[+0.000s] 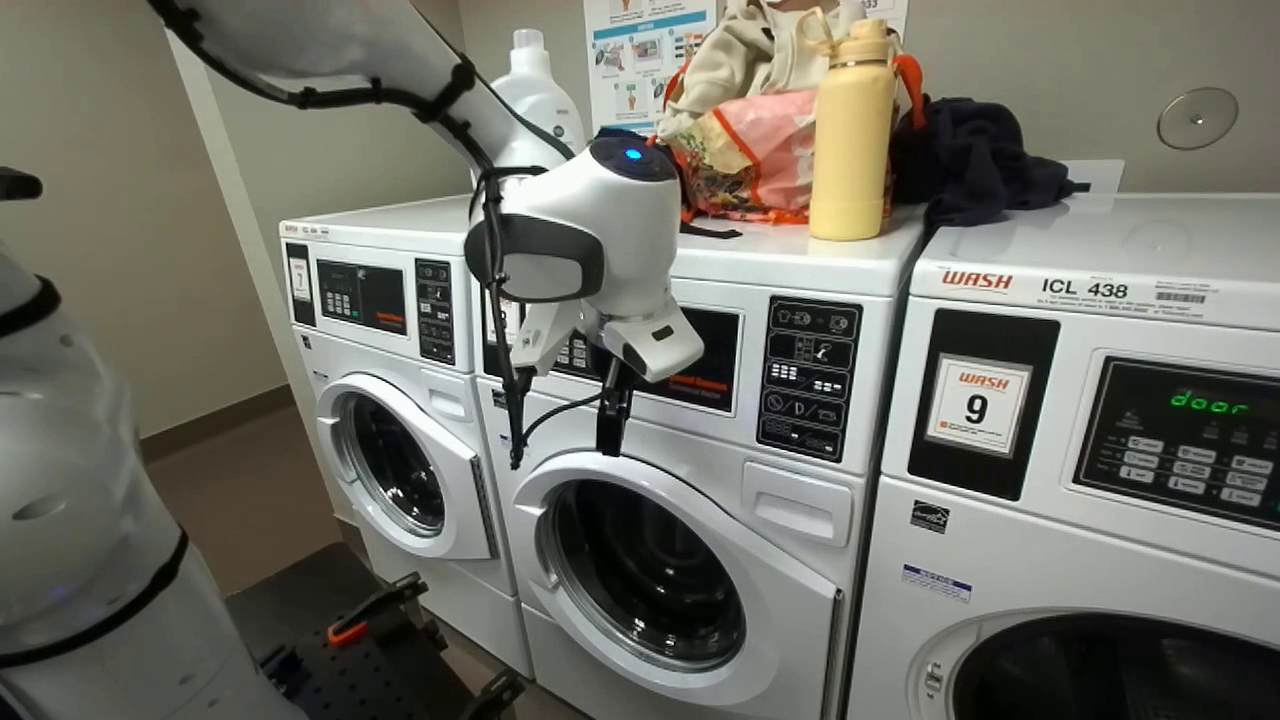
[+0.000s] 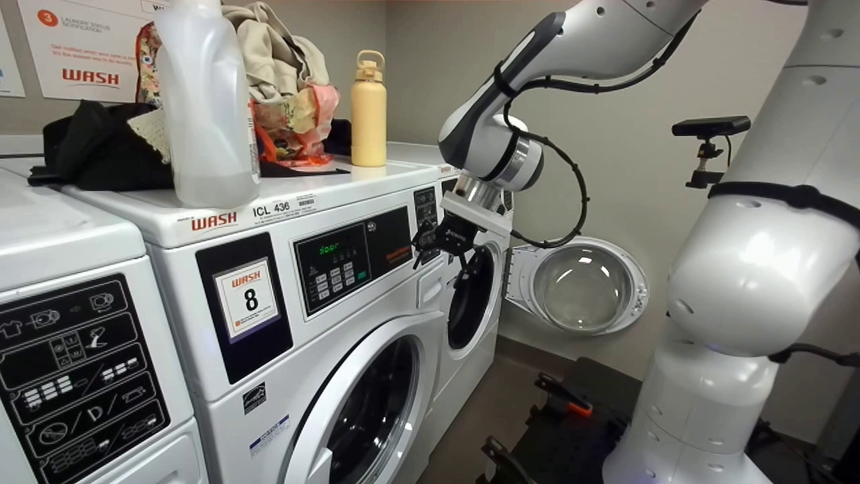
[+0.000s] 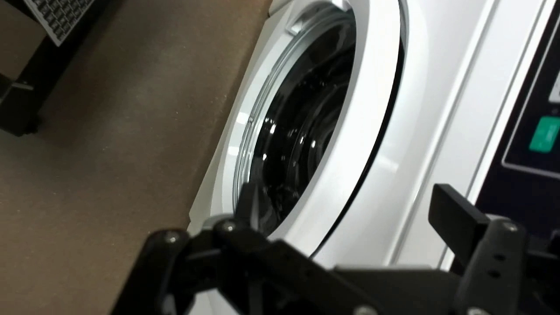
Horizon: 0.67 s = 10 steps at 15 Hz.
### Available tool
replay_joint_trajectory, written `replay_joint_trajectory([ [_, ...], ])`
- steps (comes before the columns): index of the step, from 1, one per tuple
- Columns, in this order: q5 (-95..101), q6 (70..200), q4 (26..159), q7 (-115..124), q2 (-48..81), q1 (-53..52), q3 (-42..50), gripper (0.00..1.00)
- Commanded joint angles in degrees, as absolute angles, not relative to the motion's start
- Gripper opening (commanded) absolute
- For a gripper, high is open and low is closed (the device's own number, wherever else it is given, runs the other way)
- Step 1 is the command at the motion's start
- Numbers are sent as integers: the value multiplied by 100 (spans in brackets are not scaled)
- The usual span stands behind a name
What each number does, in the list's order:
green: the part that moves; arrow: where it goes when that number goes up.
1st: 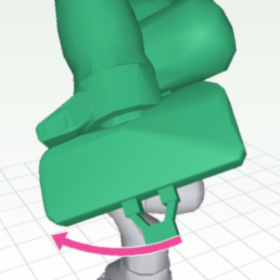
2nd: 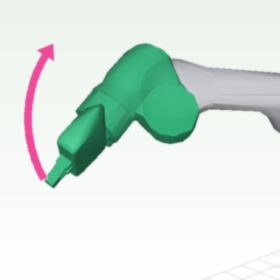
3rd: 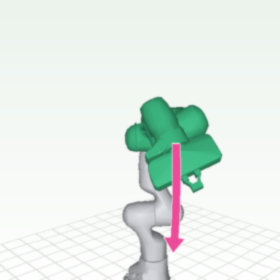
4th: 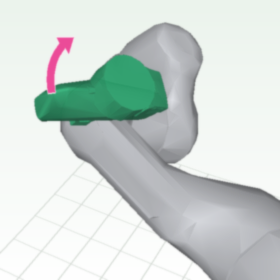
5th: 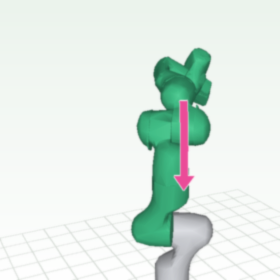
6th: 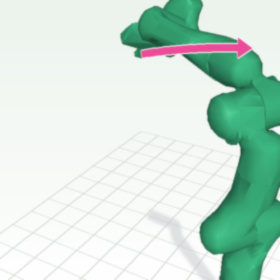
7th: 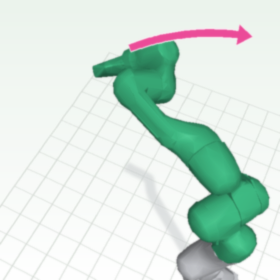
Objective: Open the compartment in the washing machine.
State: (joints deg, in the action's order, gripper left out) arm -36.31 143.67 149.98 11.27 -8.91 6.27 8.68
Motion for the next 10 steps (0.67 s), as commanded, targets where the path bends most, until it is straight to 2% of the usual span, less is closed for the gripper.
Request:
replay_joint_trajectory([
  [1,-3834,14808,15104,1275,-906,833,1010,100],
  [10,-3498,15066,14798,1276,-853,1360,1474,100],
])
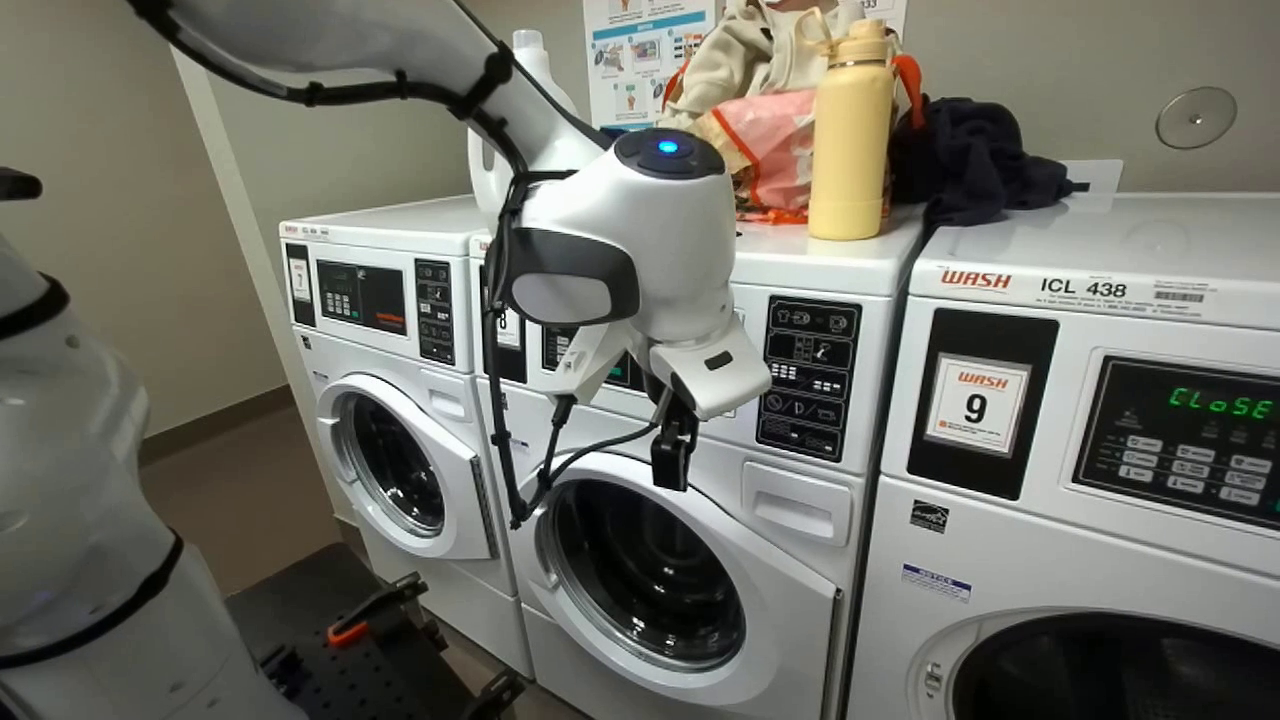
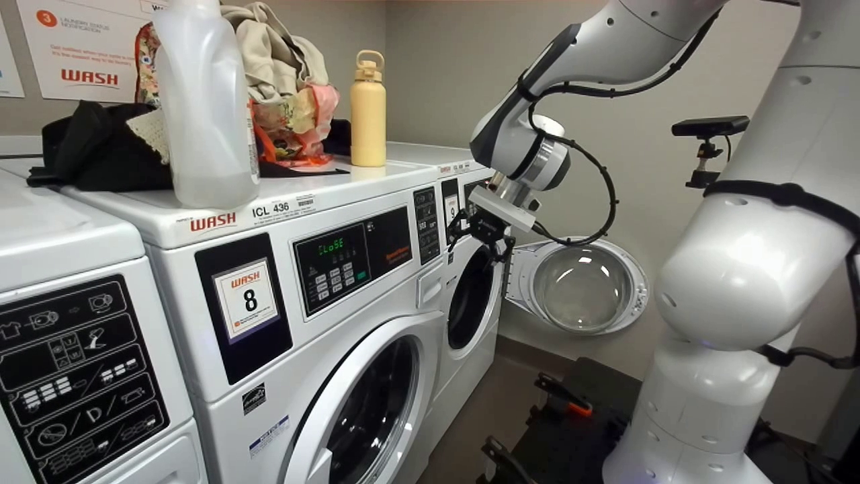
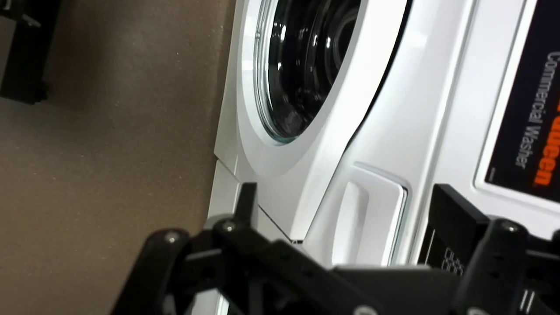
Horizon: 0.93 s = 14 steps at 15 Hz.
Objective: Open the compartment in the washing machine.
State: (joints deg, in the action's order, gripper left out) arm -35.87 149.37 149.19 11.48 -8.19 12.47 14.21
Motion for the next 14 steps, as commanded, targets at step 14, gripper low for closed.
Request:
replay_joint_trajectory([
  [14,-3769,15414,14619,1245,-383,1246,1424,100],
])
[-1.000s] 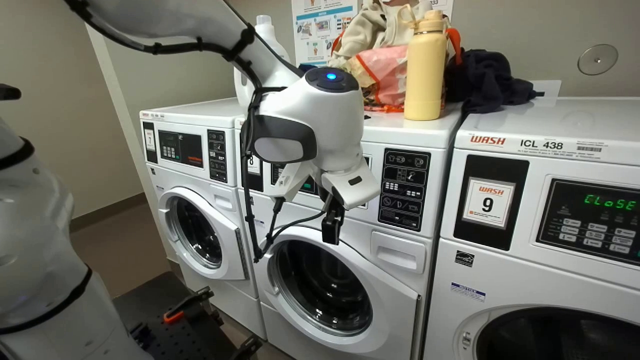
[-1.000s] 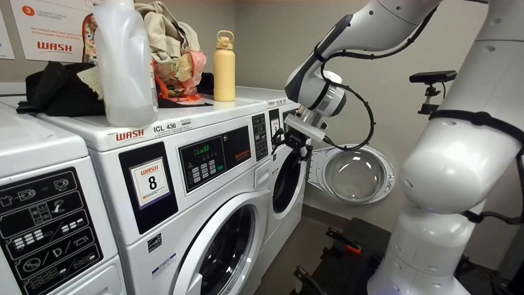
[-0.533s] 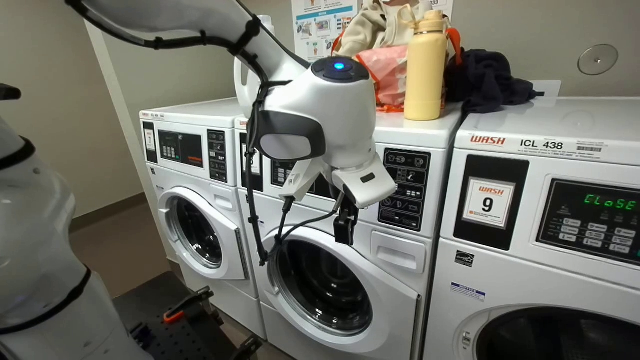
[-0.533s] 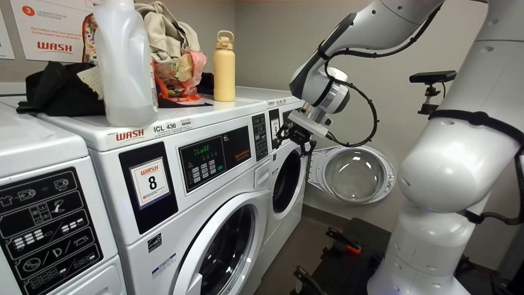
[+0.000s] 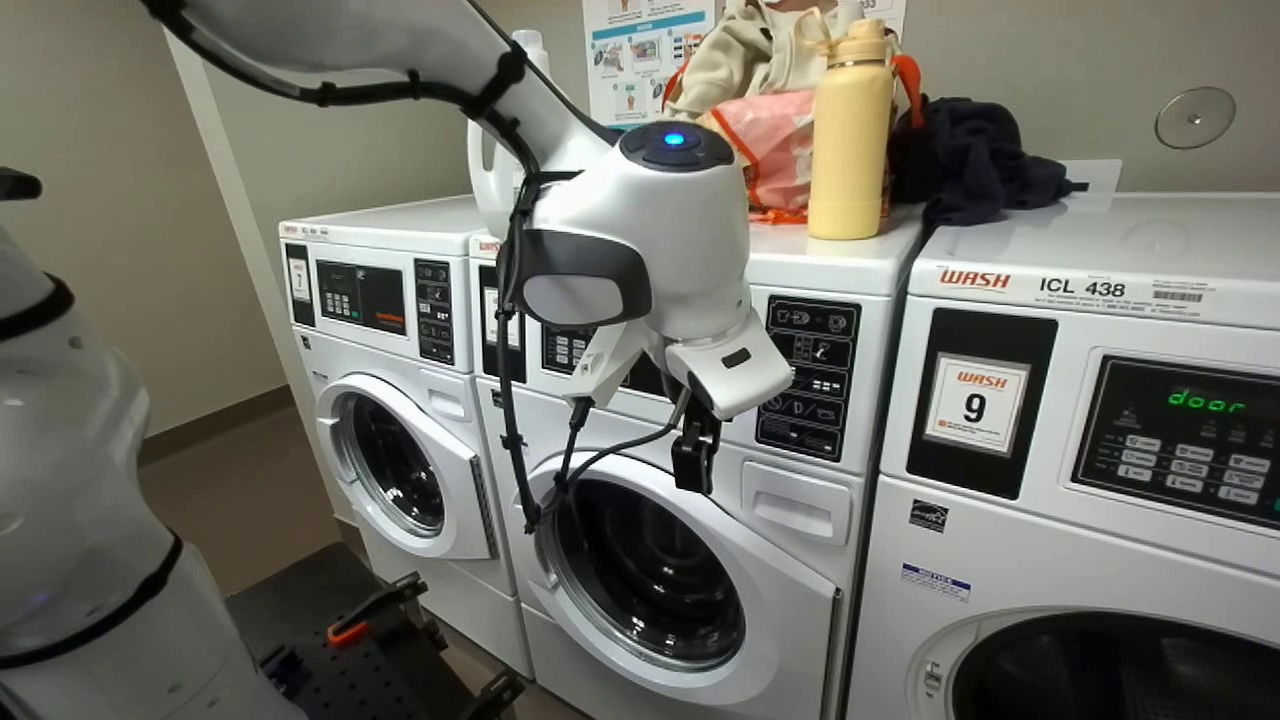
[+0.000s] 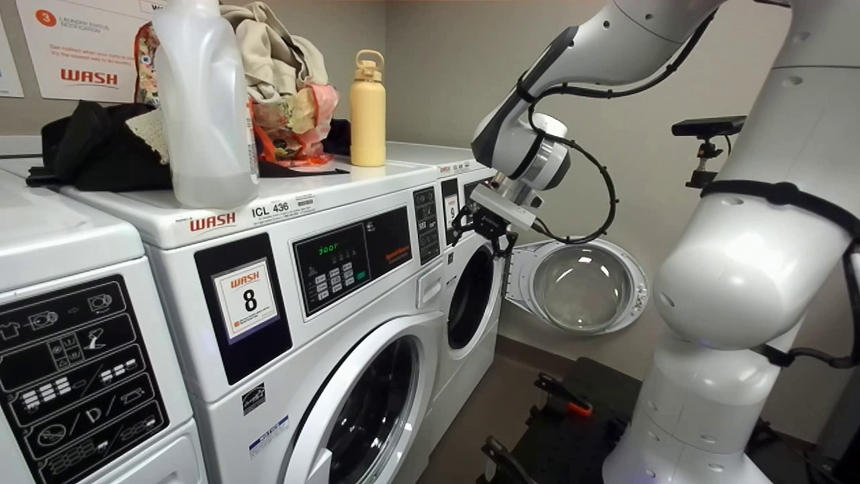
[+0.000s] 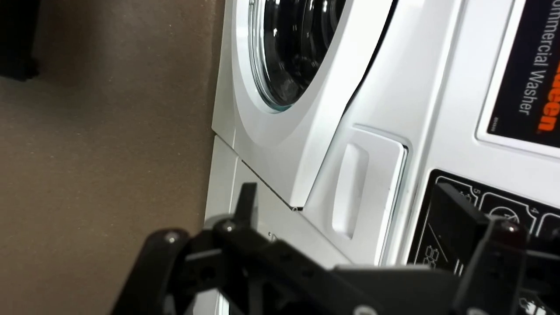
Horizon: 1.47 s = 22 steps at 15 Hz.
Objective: Open the compartment in the washing machine.
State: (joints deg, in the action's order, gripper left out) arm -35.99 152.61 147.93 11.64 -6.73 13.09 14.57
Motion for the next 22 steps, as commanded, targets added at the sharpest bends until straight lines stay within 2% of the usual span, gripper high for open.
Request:
replay_joint_trajectory([
  [1,-3852,15381,14569,1207,-302,1241,1438,100],
  [22,-5480,15360,13525,250,1304,1480,1398,100],
])
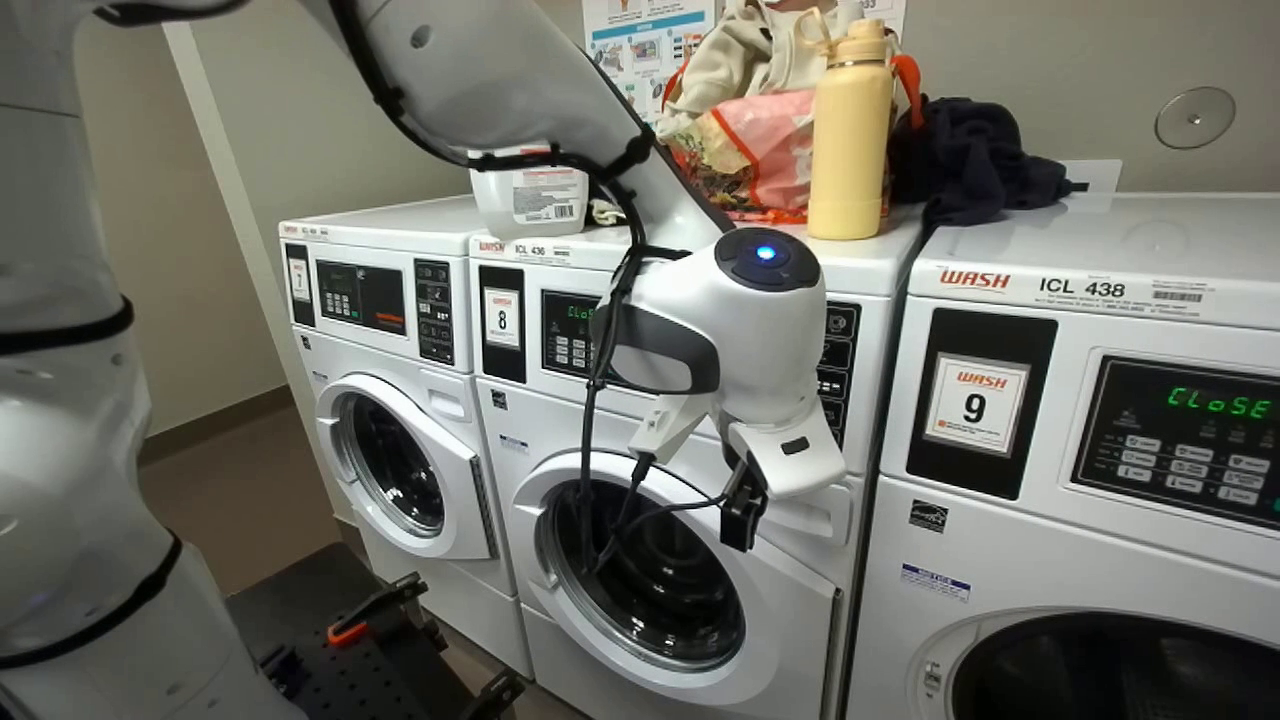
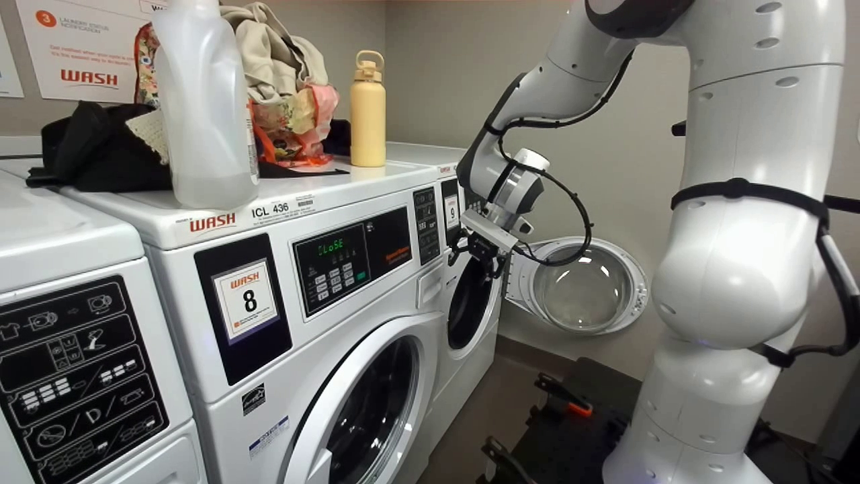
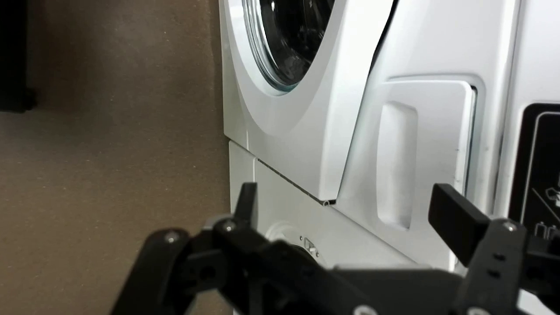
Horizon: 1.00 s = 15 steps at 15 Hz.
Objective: Open the compartment in the washing machine.
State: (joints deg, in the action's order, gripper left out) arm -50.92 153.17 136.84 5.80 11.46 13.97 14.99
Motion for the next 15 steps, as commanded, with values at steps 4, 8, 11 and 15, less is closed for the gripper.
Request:
replay_joint_trajectory([
  [4,-6177,15367,13385,-339,1468,1506,1348,100],
  [8,-6767,15390,13225,-828,1710,1485,1336,100],
  [11,-7148,15344,13068,-1187,1927,1484,1300,100],
  [15,-7561,15307,12925,-1560,2085,1474,1266,100],
])
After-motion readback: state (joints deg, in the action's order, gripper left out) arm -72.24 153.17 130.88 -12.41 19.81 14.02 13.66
